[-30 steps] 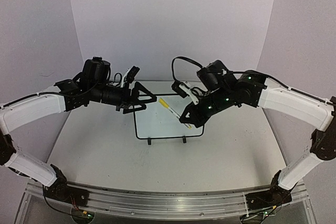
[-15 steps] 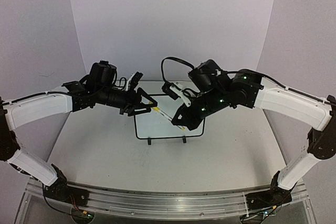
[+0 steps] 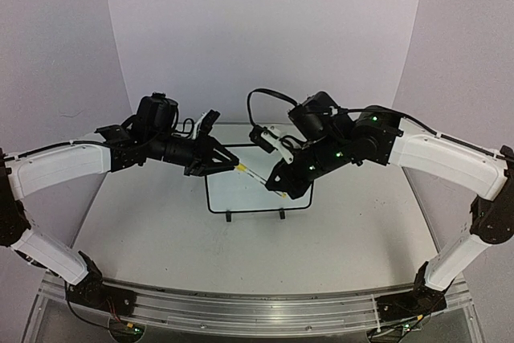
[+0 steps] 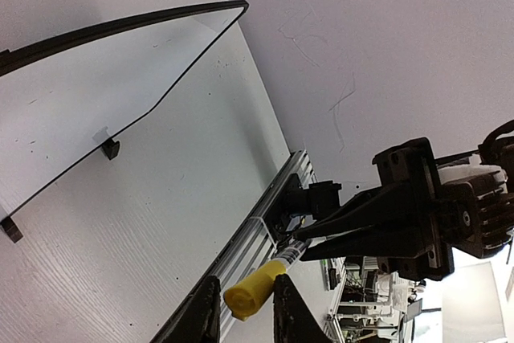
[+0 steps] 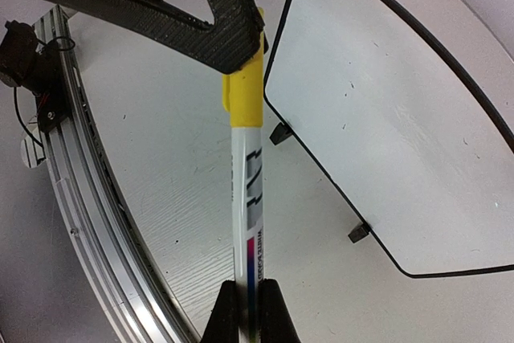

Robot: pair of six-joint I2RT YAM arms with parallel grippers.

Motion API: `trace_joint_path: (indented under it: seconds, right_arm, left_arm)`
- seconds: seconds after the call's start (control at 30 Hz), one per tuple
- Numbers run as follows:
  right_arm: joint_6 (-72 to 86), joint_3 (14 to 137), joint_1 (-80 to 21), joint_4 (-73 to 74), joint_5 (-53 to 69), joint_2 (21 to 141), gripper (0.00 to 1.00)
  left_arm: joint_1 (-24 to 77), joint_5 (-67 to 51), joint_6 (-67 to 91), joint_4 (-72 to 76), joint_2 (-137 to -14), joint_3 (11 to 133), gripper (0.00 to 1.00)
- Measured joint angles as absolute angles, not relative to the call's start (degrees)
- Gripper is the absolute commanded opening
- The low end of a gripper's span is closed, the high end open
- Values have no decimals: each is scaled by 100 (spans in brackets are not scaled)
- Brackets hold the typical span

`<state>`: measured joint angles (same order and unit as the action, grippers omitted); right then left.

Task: Write a sentence on the whiteboard
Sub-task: Pass from the right arm to the left, then pass from the left arm to the right

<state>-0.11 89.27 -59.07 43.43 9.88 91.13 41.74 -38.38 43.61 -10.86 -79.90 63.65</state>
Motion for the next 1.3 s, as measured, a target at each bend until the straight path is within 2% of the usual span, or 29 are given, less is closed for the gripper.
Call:
trace_joint_path:
  seconds: [0.33,0.4,0.53,0.67,0.73,0.87,0.9,1.0,1.03,1.17,1.3]
  right_arm:
    - [-106,8938,-5907,4364,991,9174,0]
    - [-112,8945,-5907,4363,990,9178,0]
    - [-118,8962,-5907,4393,981,9187,0]
    - [-124,8962,-5901,4457,940,9217,1]
    - [-101,8962,-5902,4445,924,9218,16]
    - [104,8955,-5899,4266,944,9203,16]
    - [174,8920,-5886,4147,963,9167,20]
    - [368,8721,-5840,3812,997,8978,55]
    - [443,8637,-5812,3718,1001,8889,64]
    - [809,8287,-5568,3296,1034,8503,78]
    - [1590,7542,-5080,2345,1257,7932,86]
  left_arm:
    - [4174,-4105,4432,-960,-8001,6302,18]
    - [4174,-4161,4463,-935,-8016,6294,15]
    - [4175,-4306,4505,-835,-8058,6292,1]
    - [4194,-4384,4523,-701,-8064,6285,0]
    - [4195,-4359,4542,-655,-8060,6269,0]
    - [4195,-4086,4632,-461,-7955,6073,0]
    - [4195,-3976,4682,-368,-7880,5962,0]
    - [4195,-3710,4852,-129,-7650,5687,0]
    - [4195,-3645,4904,-57,-7589,5637,0]
    - [4195,-3378,5039,271,-7341,5481,0]
    - [4195,-3132,5191,712,-7086,5300,0]
